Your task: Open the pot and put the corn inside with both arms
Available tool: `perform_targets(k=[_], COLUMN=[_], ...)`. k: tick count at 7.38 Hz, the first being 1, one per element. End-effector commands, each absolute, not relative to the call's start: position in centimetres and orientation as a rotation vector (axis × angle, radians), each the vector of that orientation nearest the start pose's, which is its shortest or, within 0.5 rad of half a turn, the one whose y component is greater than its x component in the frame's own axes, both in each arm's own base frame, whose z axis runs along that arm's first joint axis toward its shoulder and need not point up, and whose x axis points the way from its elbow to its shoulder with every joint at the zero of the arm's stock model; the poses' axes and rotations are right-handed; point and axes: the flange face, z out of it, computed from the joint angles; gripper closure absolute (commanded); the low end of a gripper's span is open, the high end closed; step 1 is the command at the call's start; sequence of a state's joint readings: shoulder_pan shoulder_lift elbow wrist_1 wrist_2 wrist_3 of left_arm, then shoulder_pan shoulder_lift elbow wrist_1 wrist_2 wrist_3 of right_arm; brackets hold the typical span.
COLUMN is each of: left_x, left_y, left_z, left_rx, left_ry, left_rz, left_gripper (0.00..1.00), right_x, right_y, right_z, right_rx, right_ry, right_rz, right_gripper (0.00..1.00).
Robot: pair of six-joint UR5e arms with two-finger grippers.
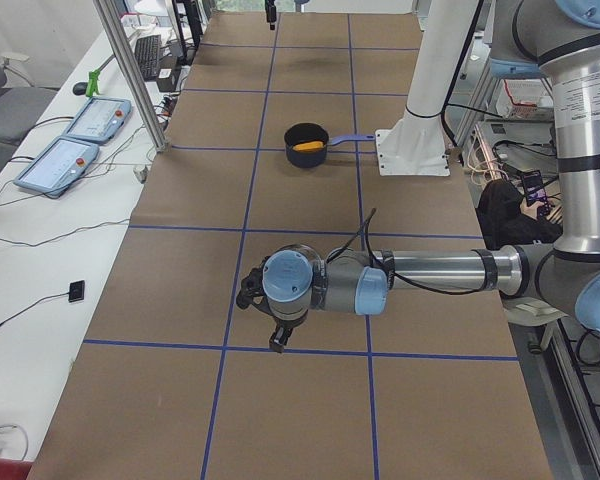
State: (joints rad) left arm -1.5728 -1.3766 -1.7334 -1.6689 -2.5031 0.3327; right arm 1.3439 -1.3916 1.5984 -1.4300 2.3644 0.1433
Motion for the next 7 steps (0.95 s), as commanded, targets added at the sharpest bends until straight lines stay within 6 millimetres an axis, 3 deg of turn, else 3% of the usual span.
perform_targets(k=[1,7], left_x=[-6.2,-6.4], left_y=[-41.4,-41.8], left_z=[64.1,64.1], left_rx=[0.232,0.234], left_ry=[0.909,0.889], left_rz=[0.324,0.324], left_gripper=[0.03,0.03], right_x=[-7.2,-7.2], right_y=[-58.1,-58.0], right_z=[53.1,54.3], right_rx=[0.184,0.156], right_ry=[-0.801,-0.803], right_rz=[-0.221,-0.206], right_gripper=[0.00,0.00])
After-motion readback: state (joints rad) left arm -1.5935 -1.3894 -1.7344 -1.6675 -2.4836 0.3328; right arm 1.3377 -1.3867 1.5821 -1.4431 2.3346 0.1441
